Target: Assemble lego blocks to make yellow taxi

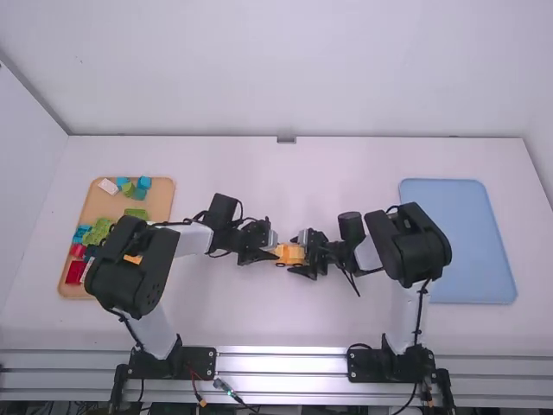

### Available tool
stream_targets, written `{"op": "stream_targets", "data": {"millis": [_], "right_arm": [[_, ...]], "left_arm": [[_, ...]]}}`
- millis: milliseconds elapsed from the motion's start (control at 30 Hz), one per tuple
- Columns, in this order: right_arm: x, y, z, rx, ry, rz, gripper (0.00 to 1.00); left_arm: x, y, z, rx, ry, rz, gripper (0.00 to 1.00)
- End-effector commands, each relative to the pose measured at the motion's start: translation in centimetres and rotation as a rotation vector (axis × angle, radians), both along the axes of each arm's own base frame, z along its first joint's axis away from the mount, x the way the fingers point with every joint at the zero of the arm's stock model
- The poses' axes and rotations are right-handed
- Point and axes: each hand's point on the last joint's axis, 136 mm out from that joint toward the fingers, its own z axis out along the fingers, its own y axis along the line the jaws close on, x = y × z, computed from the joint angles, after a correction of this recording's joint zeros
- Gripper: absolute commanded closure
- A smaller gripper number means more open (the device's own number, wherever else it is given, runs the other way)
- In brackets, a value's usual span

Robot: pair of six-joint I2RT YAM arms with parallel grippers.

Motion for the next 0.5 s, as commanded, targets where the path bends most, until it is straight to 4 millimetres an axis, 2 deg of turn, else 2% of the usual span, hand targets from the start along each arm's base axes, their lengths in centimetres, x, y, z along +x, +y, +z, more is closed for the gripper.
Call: {"op": "stream_targets", "data": {"millis": [0,67,100,333,367,467], "right_arm": [[0.01,0.08,-0.11,0.01,0.019,0.003,0.2],[-0.1,0.2,-0.09,0.011,0.018,0.008,0.23],[-0.26,0.28,-0.21,0.005,0.005,0.018,0.29],[-0.28,0.23,-0.22,0.005,0.005,0.019,0.41],[-0.3,0.23,-0.21,0.006,0.005,0.02,0.45],[-0.24,0.22,-0.25,0.003,0.005,0.017,0.46]], "left_arm": [[0.14,-0.25,0.93,-0.024,-0.009,-0.007,0.97],[0.12,-0.3,1.1,-0.036,-0.013,-0.013,0.97],[0.07,-0.53,1.3,-0.048,-0.017,-0.02,0.97],[0.17,-0.68,1.33,-0.047,-0.028,-0.023,0.98],[0.13,-0.68,1.32,-0.047,-0.026,-0.023,0.98],[-0.18,-0.99,1.17,-0.048,-0.024,-0.038,0.98]]}}
